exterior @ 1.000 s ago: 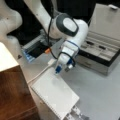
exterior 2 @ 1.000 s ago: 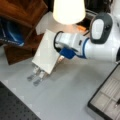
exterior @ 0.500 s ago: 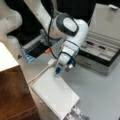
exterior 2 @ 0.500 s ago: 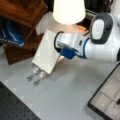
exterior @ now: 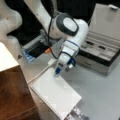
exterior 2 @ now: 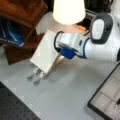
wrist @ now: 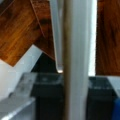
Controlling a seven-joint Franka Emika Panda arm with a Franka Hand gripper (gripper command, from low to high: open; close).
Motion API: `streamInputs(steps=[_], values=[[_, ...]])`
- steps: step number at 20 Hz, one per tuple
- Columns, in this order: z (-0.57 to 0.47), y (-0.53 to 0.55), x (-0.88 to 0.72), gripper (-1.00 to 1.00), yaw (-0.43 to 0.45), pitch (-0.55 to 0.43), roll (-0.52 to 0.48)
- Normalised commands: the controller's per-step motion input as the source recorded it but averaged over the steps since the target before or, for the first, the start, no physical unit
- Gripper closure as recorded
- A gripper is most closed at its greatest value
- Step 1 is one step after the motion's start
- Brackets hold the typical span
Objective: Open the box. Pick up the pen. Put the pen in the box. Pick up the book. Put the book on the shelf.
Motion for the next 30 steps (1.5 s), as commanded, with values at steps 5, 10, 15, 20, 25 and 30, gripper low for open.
streamInputs(steps=[5,10,15,20,25,30], values=[[0.27,-0.03,0.14,1.00,0.113,0.163,-0.168],[0.37,0.02,0.16,1.00,0.115,0.154,-0.211],[0.33,0.02,0.19,1.00,0.150,0.109,-0.251],[0.29,0.08,0.18,1.00,0.097,0.115,-0.266],[0.32,0.15,0.14,1.00,-0.018,0.151,-0.217],[0.31,0.09,0.11,1.00,-0.085,0.144,-0.148]])
